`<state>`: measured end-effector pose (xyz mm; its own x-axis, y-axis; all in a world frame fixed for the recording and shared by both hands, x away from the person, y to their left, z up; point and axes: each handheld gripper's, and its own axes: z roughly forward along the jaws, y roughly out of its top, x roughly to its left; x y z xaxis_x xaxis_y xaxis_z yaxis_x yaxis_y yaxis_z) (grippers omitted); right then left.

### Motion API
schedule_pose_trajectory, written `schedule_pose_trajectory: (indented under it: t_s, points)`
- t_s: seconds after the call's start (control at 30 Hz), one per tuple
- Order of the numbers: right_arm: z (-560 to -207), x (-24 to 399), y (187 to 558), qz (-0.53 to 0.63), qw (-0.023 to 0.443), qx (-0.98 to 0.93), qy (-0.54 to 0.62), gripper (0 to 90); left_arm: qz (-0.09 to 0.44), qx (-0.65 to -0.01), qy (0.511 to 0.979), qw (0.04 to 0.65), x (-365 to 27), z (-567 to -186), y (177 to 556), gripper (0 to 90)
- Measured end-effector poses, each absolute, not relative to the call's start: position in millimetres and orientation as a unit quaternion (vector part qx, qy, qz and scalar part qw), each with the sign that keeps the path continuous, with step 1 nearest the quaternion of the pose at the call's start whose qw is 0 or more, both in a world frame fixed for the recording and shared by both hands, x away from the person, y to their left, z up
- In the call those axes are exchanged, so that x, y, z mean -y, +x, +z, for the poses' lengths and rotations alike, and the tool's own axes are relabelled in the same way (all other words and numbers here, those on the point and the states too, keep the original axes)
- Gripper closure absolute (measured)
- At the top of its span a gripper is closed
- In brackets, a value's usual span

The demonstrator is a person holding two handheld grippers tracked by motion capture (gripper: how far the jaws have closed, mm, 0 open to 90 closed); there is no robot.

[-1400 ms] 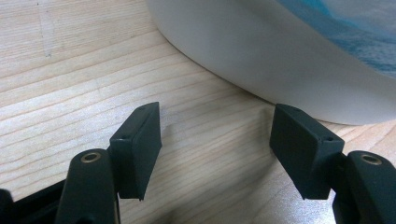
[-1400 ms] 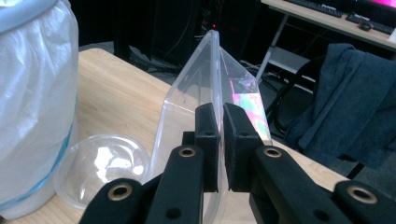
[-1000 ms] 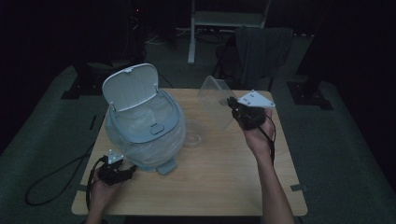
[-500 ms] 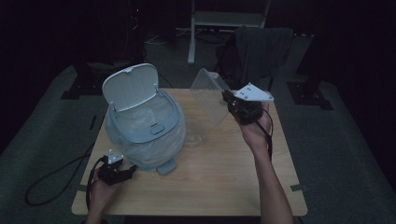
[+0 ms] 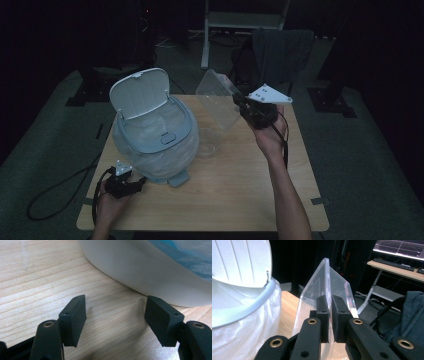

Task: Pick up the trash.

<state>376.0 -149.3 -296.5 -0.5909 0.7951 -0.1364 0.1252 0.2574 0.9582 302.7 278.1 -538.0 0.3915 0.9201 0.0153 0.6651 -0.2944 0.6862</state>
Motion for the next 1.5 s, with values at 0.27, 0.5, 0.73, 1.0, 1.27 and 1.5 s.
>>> schedule_pose_trajectory:
  t_s: [0.27, 0.5, 0.73, 1.0, 1.27, 1.5]
  points:
    - [-288.4, 148.2, 377.2, 0.532, 0.317, -0.72, 0.312, 85.1, 0.209, -0.51, 0.777, 0.304, -278.1, -538.0, 302.8, 34.5]
    - [-280.2, 149.2, 373.2, 0.552, 0.301, -0.716, 0.302, 85.1, 0.209, -0.51, 0.777, 0.304, -278.1, -538.0, 302.8, 34.5]
    - [-276.6, 148.4, 370.4, 0.564, 0.291, -0.715, 0.294, 85.2, 0.21, -0.51, 0.777, 0.304, -278.1, -538.0, 302.7, 34.5]
    - [-268.9, 140.3, 361.7, 0.578, 0.281, -0.717, 0.271, 85.2, 0.209, -0.51, 0.777, 0.304, -278.1, -538.0, 302.8, 34.5]
    - [-260.6, 130.0, 351.2, 0.591, 0.269, -0.721, 0.24, 85.2, 0.209, -0.51, 0.777, 0.304, -278.1, -538.0, 302.8, 34.5]
    - [-256.7, 121.8, 347.7, 0.598, 0.261, -0.726, 0.219, 85.2, 0.209, -0.51, 0.777, 0.304, -278.2, -538.0, 302.8, 34.5]
